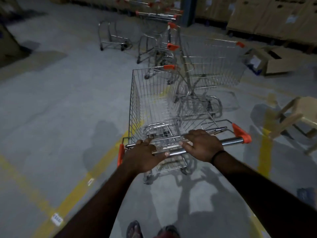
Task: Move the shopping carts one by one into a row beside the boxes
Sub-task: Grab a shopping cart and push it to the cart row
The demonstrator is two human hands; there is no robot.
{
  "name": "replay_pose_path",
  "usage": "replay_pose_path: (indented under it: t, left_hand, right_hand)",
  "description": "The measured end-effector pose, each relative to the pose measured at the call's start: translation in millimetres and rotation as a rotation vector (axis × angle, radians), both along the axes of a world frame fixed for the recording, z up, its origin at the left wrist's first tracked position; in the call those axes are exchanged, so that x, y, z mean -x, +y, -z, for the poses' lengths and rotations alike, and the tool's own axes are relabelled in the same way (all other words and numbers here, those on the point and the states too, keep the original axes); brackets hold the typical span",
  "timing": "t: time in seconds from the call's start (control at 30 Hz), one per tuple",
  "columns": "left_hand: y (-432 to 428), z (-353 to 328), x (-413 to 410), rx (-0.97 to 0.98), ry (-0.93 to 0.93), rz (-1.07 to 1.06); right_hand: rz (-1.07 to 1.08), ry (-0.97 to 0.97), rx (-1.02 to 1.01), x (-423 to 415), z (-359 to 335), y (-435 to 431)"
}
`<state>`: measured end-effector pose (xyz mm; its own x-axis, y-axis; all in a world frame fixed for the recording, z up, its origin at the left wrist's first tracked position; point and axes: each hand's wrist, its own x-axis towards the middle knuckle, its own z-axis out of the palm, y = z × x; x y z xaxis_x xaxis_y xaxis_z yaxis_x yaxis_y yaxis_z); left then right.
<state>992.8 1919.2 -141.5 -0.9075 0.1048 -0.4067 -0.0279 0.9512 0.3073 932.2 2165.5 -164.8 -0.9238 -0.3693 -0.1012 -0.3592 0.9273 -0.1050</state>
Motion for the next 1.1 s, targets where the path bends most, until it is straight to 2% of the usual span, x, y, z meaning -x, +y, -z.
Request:
replay_pose_path:
  t: [0.13, 0.23, 0.63, 0.8, 1.1]
  left_hand:
    - [-4, -1, -17, -0.045, 0.103, -0.240]
    - [-13, 2, -23, 0.016, 0.112, -0.308]
    - [-85, 9, -16, 0.080, 0.109, -0.456]
    - [-125, 6, 6, 0.098, 0.132, -0.504]
    - [-220, 14, 70, 0.088, 0.132, -0.521]
  right_hand:
    - [-0.069, -0.048, 0.022, 2, -6, -15]
    - [-0.135, -0.081, 0.006, 6, -5, -29]
    - [-0.297, -0.147, -0.006, 39, 1, -109]
    - [-0.395, -0.175, -0.010, 81, -2, -155]
    - [-0.388, -0.191, -0.069, 166, -3, -246]
